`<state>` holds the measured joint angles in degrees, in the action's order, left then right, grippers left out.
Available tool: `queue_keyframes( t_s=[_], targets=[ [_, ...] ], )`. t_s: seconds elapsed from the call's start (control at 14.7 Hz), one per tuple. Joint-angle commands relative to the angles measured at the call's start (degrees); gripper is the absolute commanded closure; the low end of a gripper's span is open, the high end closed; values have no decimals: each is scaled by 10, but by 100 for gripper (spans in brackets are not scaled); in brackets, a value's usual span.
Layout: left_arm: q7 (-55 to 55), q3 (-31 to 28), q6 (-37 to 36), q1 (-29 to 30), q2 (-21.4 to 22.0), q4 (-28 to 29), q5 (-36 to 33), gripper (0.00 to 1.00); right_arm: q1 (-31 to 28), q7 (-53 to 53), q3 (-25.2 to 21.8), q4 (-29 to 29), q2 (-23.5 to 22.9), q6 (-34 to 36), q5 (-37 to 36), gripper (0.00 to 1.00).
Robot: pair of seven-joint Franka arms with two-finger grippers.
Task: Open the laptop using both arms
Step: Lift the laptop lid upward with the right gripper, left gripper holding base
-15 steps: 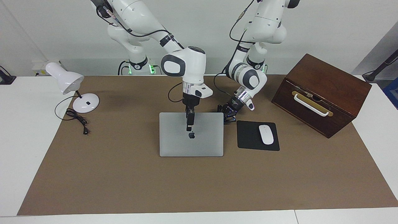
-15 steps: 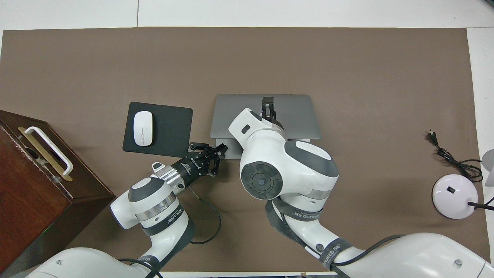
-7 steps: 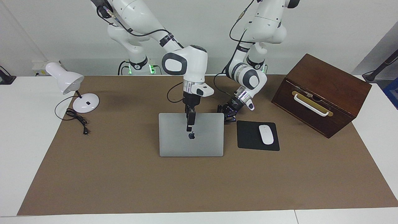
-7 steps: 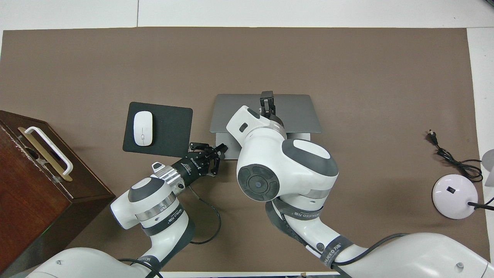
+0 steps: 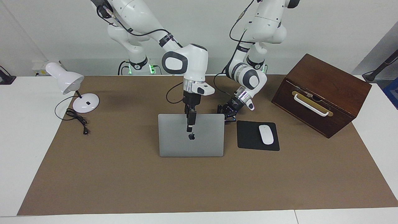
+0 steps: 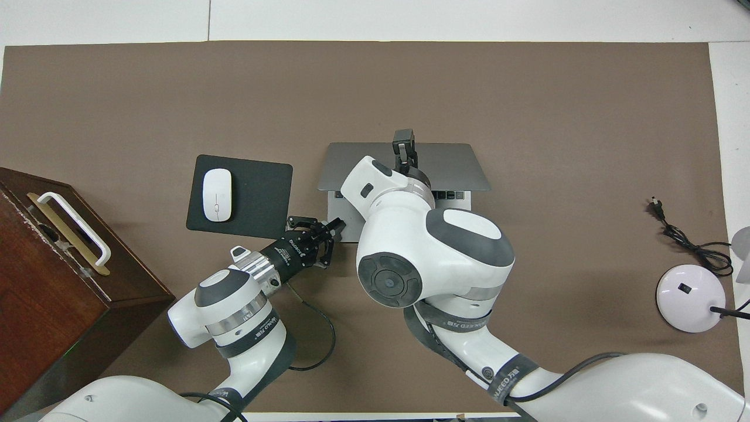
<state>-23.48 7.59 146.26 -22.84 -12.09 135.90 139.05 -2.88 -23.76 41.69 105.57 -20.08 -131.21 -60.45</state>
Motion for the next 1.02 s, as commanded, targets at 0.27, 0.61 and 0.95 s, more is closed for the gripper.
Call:
queue_keyframes(
  t_s=[0.27,0.61,0.95],
  targets=[
    [27,-6,-4,-4,-33,-6,14,100,0,-10,5,-39,-24,24,-56,10],
    [27,-6,-5,-4,-33,-7,14,100,5,-13,6,-74,-40,46,-51,10],
    [29,-6,-5,-4,-33,-6,14,100,14,-13,8,-92,-47,64,-51,10]
  ],
)
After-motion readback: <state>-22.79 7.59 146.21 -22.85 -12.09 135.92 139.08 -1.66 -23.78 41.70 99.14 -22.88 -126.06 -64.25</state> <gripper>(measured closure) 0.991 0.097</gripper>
